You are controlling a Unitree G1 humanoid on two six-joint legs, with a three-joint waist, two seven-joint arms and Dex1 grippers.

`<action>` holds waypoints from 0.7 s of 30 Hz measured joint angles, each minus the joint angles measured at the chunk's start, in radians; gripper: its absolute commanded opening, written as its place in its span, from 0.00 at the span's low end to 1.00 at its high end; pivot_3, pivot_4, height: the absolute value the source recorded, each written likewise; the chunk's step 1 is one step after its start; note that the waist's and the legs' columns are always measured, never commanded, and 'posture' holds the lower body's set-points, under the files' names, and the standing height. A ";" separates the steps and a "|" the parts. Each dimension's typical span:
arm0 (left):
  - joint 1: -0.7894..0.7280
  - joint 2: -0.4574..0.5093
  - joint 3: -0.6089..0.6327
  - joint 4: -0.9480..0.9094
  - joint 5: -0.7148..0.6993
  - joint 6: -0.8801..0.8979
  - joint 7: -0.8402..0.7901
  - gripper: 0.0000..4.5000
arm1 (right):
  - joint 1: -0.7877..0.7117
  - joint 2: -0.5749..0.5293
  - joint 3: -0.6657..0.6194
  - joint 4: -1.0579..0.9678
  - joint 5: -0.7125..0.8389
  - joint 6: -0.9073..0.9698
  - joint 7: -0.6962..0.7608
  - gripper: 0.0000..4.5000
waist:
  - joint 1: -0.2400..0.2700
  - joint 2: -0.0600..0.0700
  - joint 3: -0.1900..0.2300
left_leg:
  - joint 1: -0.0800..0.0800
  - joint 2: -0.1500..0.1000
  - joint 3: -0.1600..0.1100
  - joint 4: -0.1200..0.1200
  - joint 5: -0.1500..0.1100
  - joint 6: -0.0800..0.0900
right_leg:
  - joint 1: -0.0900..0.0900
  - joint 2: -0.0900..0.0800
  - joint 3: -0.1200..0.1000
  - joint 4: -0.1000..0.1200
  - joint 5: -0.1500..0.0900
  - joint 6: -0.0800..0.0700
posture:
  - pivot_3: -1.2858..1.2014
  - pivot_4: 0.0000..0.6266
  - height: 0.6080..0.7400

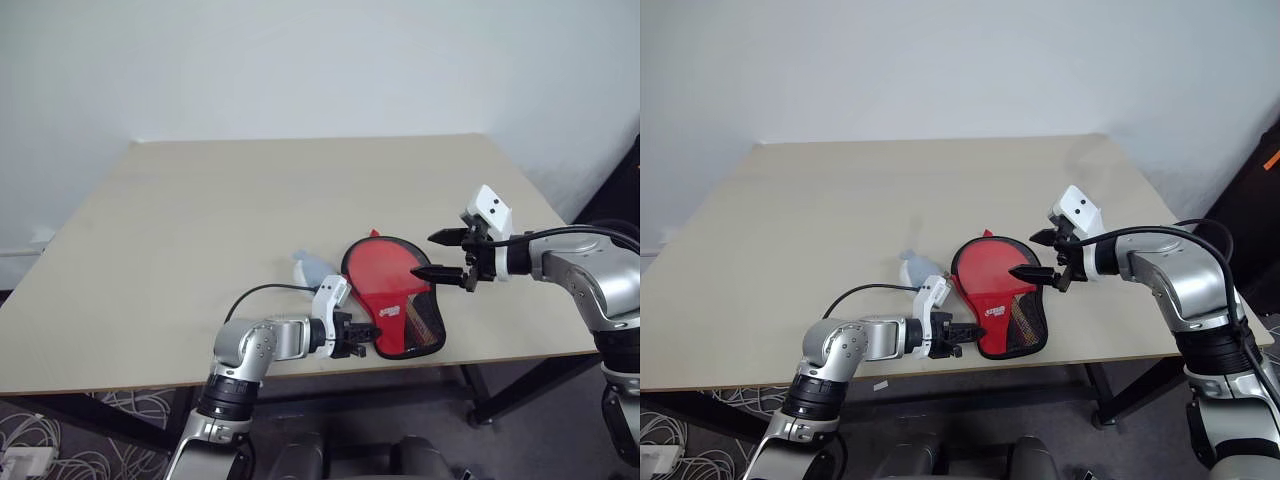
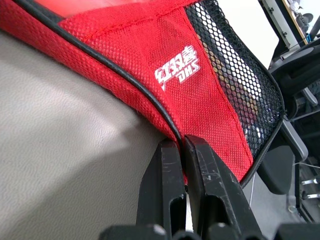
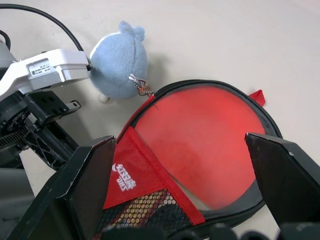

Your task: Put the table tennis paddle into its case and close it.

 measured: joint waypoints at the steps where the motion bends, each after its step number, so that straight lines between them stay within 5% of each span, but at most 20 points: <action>1: 0.000 -0.002 0.004 -0.009 -0.002 0.015 0.003 0.01 | -0.003 0.000 0.000 -0.003 0.003 0.003 0.000 1.00 | 0.000 0.000 0.000 | 0.000 0.000 0.000 0.000 0.000 0.000 | 0.000 0.000 0.000 0.000 0.000 0.000 | 0.52 0.00 0.68; 10: 0.061 -0.054 0.074 -0.278 -0.138 0.299 0.039 0.01 | 0.008 -0.004 0.000 -0.085 0.036 0.047 0.001 1.00 | -0.005 0.000 0.000 | 0.000 0.001 0.000 -0.001 0.000 0.000 | -0.001 0.000 0.000 0.000 0.000 0.000 | 0.52 0.00 0.68; 21: 0.213 0.096 0.084 -0.402 -0.322 0.344 0.098 0.01 | 0.024 -0.012 0.002 -0.113 0.069 0.090 0.003 1.00 | -0.004 0.000 0.000 | 0.000 0.001 0.000 -0.001 0.000 0.000 | -0.002 0.000 0.000 0.000 -0.001 -0.001 | 0.52 0.00 0.68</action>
